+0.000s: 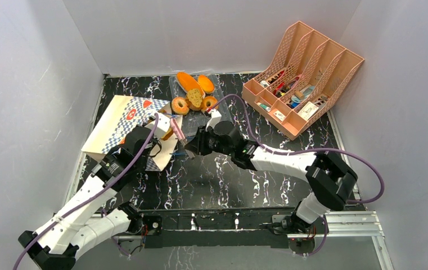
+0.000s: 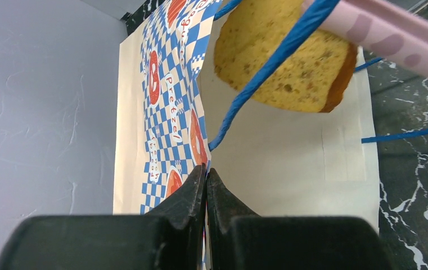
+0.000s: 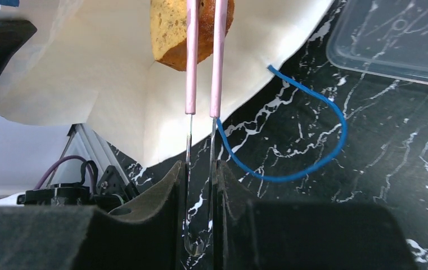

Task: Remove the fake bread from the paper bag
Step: Take out the fake bread from the paper bag, then place the fake bread in the container.

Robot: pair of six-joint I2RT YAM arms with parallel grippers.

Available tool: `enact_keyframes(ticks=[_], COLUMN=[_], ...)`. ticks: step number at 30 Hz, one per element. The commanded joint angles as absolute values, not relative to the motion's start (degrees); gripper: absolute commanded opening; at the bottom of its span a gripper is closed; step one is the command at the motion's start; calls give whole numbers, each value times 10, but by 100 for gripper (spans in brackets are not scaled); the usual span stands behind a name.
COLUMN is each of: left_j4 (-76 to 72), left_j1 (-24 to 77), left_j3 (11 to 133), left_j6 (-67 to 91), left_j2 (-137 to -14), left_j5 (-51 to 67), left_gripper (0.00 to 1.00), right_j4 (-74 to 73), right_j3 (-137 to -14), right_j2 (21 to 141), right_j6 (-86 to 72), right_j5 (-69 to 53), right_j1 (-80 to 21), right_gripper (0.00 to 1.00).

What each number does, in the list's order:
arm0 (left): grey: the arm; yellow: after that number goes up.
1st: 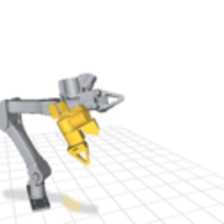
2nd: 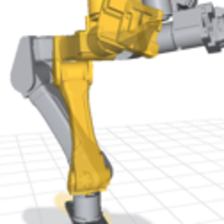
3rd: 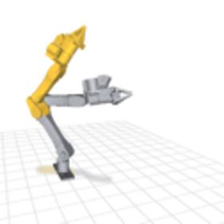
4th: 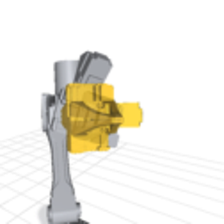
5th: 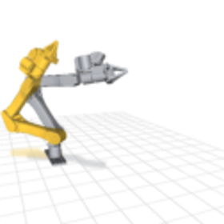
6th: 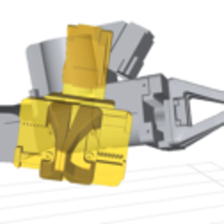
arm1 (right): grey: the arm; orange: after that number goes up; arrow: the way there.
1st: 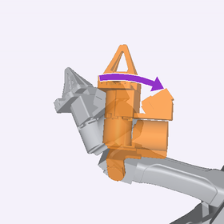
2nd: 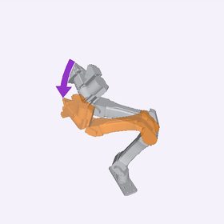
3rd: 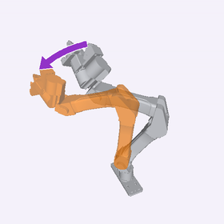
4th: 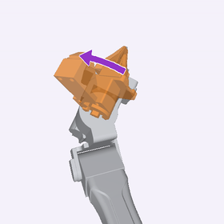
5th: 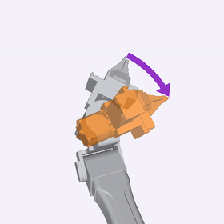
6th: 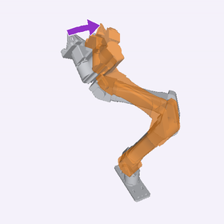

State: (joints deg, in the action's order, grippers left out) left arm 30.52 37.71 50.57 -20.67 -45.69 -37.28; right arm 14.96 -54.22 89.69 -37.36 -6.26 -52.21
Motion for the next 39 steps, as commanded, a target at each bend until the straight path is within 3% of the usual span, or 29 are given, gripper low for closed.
enact_keyframes(ticks=[1,16,26,39], left_j4=[321,376,479,407], left_j1=[379,349,349,349], left_j3=[506,594,830,804], left_j6=[-199,-123,-22,70], left_j2=[-473,-554,-593,-528], left_j5=[-434,-496,-436,-402], left_gripper=[0,0,0,0], right_j4=[161,126,161,157], right_j3=[-532,-513,-723,-808], right_j2=[854,786,1048,1161], right_j6=[-362,-352,-329,-326], right_j5=[-44,-25,-22,-17], right_j1=[-506,-436,-347,-318], right_gripper=[0,0,0,0])
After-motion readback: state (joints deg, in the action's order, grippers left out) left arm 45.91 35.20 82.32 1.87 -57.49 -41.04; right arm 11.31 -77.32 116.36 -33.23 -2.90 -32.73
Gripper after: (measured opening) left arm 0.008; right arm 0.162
